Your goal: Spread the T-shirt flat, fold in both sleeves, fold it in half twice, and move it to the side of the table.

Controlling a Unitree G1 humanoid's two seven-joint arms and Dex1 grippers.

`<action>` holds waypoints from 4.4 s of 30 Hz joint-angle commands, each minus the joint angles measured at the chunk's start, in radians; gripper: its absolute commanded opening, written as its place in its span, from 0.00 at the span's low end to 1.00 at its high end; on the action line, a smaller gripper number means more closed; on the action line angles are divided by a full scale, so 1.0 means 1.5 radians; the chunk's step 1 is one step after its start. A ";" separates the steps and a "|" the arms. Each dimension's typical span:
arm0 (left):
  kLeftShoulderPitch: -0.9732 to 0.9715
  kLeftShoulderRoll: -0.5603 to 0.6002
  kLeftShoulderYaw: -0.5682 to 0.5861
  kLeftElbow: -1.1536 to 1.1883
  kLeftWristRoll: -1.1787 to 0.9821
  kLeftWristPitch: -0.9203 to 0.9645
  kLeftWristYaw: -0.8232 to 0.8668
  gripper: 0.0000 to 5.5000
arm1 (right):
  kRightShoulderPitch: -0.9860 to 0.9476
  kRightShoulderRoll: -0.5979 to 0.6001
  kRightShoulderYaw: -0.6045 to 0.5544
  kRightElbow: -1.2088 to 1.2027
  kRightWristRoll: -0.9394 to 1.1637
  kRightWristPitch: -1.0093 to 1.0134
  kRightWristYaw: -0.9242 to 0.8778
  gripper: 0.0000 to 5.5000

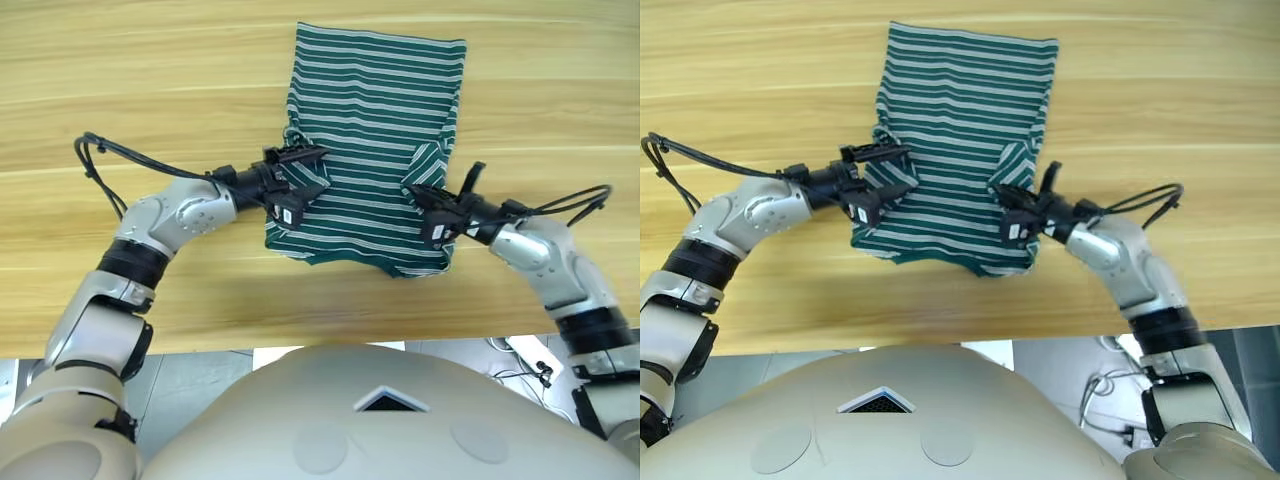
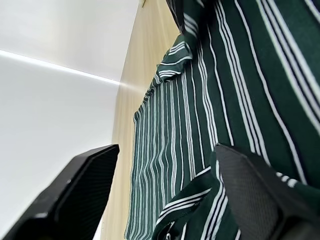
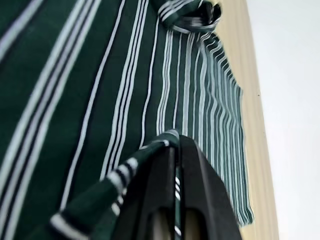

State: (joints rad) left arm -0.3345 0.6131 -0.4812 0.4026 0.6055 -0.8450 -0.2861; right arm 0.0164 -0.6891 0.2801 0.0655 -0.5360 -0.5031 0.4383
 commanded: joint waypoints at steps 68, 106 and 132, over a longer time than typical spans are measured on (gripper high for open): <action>0.199 0.245 0.006 -0.154 -0.231 0.041 -0.420 0.65 | 0.305 -0.175 -0.099 -0.094 0.157 -0.071 0.148 0.16; 0.374 0.379 0.076 -0.256 -0.489 -0.109 -0.373 0.00 | 0.454 -0.180 -0.279 -0.279 0.219 -0.173 0.083 0.00; 0.081 0.204 0.176 -0.081 -0.566 0.086 -0.417 0.00 | 0.031 -0.021 -0.221 -0.085 0.070 0.047 -0.011 0.00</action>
State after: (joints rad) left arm -0.1042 0.9693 -0.2413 0.1976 -0.2887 -0.7527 -0.9273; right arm 0.1729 -0.7523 -0.0838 -0.1505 -0.3558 -0.4829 0.4754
